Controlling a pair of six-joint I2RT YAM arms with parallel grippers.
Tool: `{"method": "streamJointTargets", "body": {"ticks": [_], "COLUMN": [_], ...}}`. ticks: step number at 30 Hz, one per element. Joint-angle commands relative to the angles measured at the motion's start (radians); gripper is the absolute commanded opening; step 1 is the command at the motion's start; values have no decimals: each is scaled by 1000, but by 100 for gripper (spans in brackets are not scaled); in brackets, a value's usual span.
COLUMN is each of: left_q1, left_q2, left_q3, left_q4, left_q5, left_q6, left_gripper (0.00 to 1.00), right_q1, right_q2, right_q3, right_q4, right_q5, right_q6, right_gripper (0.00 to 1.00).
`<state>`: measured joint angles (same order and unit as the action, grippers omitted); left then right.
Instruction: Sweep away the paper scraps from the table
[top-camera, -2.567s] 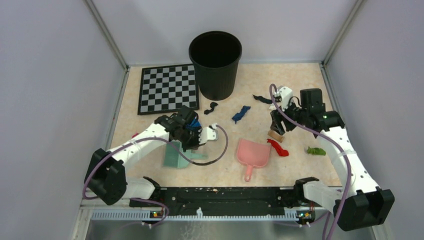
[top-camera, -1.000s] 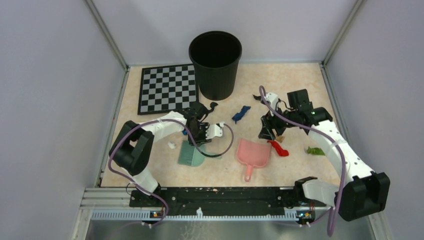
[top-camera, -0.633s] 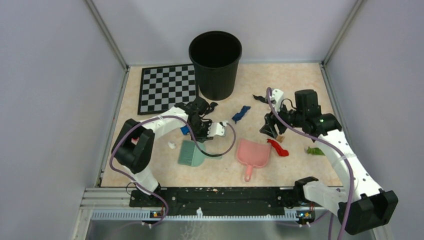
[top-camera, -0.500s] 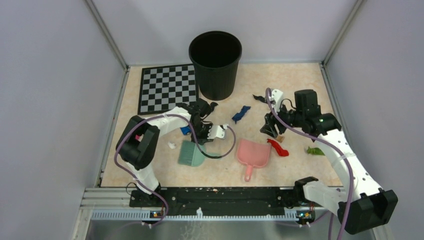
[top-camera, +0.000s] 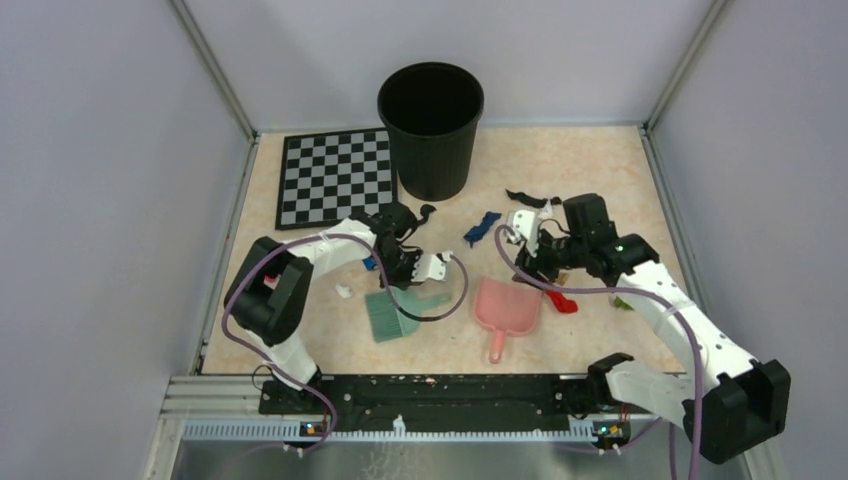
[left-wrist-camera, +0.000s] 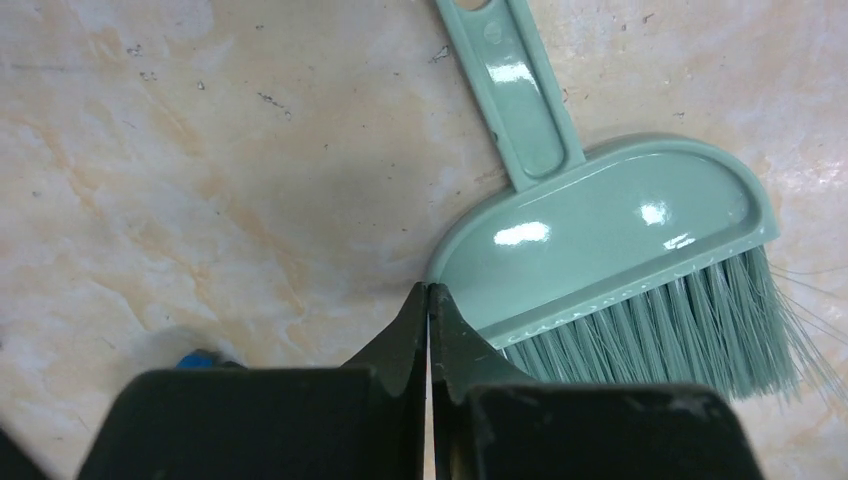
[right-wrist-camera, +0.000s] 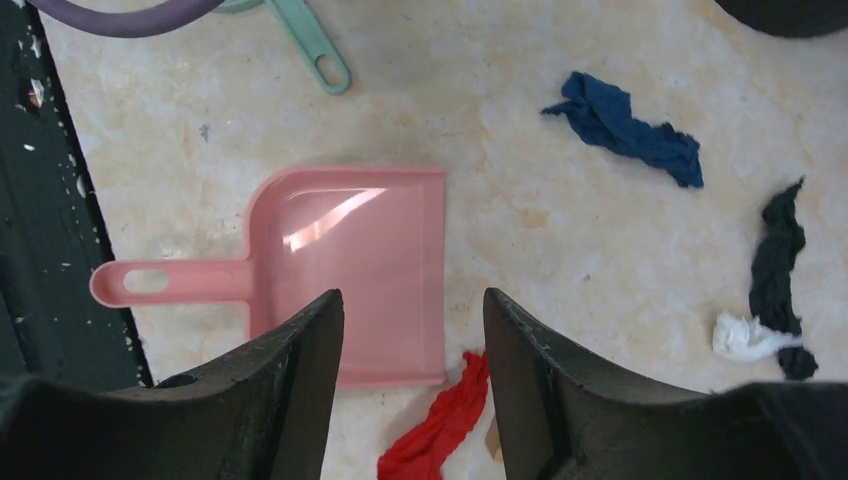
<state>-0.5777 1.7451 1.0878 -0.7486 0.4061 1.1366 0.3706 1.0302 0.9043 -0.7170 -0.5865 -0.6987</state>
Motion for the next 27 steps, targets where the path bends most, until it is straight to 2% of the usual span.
{"method": "streamJointTargets", "body": {"ticks": [1,7,12,14,18,23,24,27], "left_q1": [11,29,30,30,32,44,72,195], "left_q2": [-42,-189,-252,-266,-338,-374,-387,-447], "left_q3": [-117,-209,-224,-223,-273,-257,-249,-259], "left_q4": [70,151,194,201,274,243,214,147], "left_q5": [42,178,207,213,231,165,153,150], "left_q6": [-75,-153,-192,-197,-185,-243,-252,-269], "left_gripper": [0,0,0,0,0,0,3,26], "right_q1": [87,210,264,275,301,334,337,353], "right_q2": [70,222,357,449,578,652,663,698], "right_q3": [-38,-72,-52,7,99,128,137,166], "right_q4": [178,325,445,386,226,198,198,187], "right_q5": [-11,-80,-140,-190,-237,-220,-219,-207], "right_q6": [-127,-289,-397,-419,-571,-617,-611,-599], "right_gripper": [54,54,55,55,56,58,58,57]}}
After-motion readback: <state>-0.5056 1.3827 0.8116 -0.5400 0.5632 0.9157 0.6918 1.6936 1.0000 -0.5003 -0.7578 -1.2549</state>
